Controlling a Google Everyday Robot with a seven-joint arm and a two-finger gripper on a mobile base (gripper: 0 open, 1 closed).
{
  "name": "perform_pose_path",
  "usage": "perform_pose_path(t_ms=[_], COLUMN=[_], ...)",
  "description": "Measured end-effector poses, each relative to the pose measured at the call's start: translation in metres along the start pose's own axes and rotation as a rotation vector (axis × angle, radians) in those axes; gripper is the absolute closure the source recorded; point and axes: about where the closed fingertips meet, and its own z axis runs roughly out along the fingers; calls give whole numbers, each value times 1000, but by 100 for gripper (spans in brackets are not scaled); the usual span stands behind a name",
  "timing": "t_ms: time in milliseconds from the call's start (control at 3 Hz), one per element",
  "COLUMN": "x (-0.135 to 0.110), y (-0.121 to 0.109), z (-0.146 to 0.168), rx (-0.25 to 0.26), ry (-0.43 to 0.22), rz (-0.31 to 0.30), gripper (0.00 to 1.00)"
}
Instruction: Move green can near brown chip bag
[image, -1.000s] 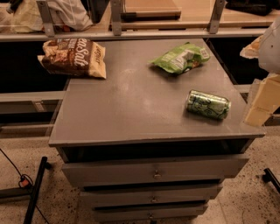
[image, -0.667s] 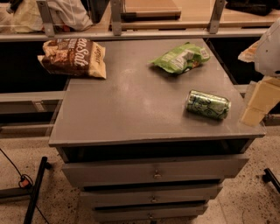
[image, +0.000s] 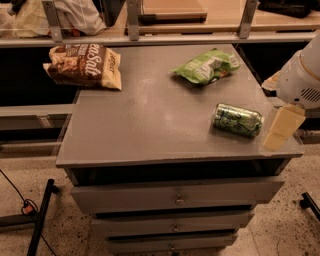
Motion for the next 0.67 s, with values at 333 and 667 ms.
perform_pose_path(t_ms=[333, 667], x=[2, 2], y=[-4, -8], z=[31, 53], rx=[-42, -75], ry=[-22, -32], rz=[6, 13], gripper=[0, 0])
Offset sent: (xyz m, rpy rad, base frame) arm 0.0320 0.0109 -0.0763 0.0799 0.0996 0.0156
